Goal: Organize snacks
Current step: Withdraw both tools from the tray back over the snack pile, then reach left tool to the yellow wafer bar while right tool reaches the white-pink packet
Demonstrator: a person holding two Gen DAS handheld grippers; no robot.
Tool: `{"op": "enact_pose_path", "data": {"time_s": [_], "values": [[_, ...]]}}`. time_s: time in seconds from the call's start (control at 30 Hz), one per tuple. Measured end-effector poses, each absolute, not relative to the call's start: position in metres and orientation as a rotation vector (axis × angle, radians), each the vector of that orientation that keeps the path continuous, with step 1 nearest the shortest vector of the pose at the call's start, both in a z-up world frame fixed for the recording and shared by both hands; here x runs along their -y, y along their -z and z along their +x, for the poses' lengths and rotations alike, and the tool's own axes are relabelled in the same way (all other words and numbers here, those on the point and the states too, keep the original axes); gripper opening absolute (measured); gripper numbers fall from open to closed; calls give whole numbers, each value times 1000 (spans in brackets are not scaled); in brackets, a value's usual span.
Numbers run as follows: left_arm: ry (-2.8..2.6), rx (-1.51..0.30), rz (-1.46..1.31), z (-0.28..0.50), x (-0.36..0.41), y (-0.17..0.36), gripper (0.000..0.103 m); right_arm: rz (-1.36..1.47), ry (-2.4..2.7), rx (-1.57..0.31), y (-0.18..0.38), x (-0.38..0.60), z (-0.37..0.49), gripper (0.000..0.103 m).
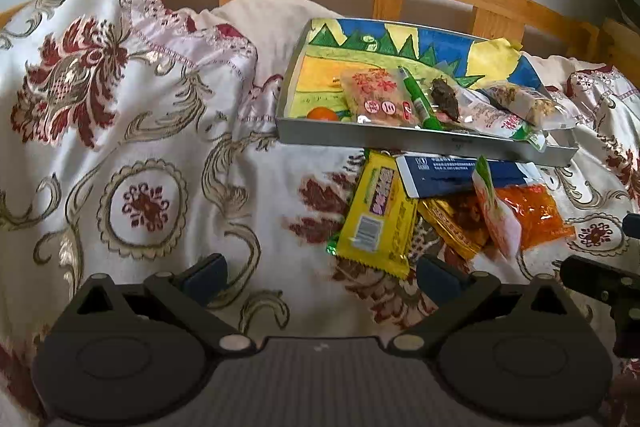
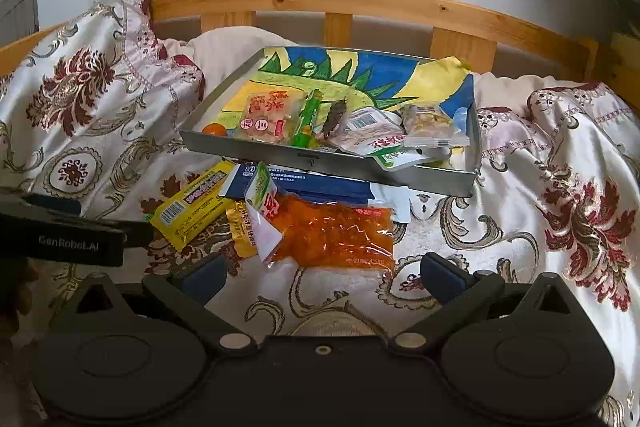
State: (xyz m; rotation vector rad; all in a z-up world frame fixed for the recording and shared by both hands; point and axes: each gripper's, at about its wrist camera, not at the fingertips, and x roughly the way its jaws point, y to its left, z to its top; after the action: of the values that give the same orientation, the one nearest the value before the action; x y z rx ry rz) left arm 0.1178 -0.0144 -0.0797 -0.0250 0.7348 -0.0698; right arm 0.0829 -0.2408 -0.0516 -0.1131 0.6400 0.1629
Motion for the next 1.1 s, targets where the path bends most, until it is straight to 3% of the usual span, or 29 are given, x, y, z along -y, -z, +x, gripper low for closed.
{"op": "enact_pose_path", "data": {"time_s": [0.8, 0.93, 1.1], "values": [[335, -712, 49, 176, 23, 99, 102, -302, -228, -660, 75, 223, 135, 102], [355, -727, 94, 182, 28, 103, 94, -279, -238, -677, 82, 224, 150, 102], [387, -725, 123, 180, 32, 104, 80, -356, -242, -668, 89, 217, 157, 93]]}}
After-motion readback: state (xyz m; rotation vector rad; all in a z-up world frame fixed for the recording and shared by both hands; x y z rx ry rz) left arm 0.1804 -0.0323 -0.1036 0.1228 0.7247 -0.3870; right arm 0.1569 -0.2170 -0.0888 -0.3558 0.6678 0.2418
